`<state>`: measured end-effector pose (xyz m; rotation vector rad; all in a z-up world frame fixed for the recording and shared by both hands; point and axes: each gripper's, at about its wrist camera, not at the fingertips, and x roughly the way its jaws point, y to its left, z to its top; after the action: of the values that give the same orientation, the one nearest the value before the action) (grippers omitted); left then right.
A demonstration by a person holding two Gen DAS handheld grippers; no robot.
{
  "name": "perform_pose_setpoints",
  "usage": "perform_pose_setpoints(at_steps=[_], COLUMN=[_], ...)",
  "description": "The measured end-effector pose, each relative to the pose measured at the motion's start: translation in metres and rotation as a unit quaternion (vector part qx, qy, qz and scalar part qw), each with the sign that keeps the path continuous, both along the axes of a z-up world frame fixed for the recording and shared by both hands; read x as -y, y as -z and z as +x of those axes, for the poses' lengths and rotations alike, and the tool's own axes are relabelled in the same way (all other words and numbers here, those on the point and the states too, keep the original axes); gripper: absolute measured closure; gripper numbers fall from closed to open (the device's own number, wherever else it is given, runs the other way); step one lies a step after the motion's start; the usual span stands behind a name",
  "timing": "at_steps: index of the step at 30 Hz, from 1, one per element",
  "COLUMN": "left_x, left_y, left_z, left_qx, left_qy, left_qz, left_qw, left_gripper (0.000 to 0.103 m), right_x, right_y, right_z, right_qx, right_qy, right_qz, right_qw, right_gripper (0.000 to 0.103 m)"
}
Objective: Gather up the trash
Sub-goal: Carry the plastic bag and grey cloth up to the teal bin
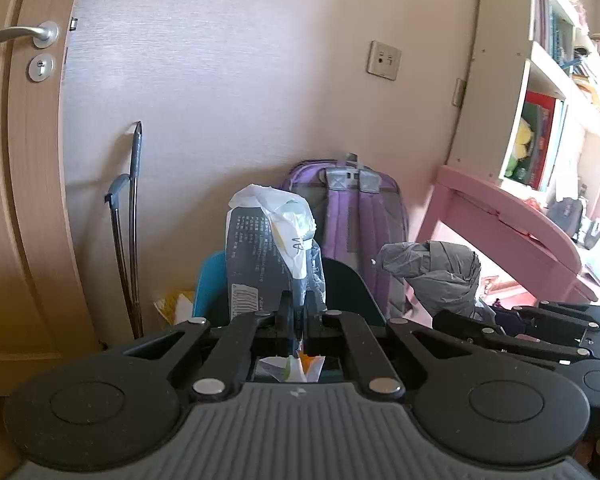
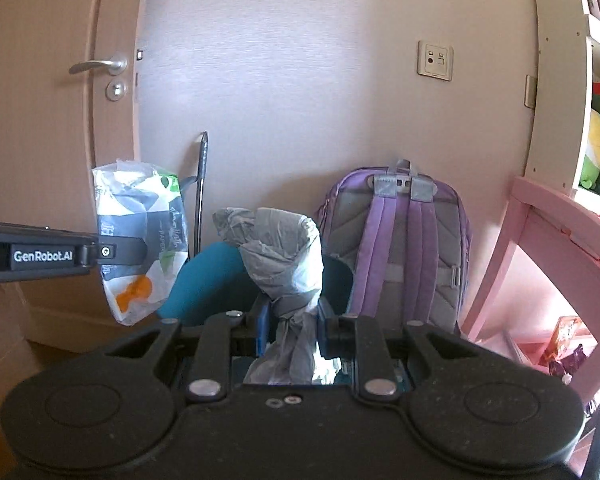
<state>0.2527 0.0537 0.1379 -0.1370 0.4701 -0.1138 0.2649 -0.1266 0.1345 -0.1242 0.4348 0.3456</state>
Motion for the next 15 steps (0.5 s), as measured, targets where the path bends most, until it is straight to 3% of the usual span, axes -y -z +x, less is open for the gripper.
perform_pose_setpoints(at_steps=[8,15], left_x=[-0.003,-0.007], left_y=[0.013,0.045], left_z=[0.057,0.104], left_qx=[-0.024,-0.078], left_qy=[-0.011,-0.020], left_qz=[0.015,0.025], left_qw=[0.9995,0.9964], left_gripper=[0.099,0.099], right_x=[-0.010,-0.025], right_y=[0.015,0.043], right_z=[0.054,0.092], right_qx=[-0.016,-0.049], right_qy=[0.011,0.011], right_qz=[0.004,-0.014], right_qw=[1.000,0.999], right_gripper=[0.082,0.082])
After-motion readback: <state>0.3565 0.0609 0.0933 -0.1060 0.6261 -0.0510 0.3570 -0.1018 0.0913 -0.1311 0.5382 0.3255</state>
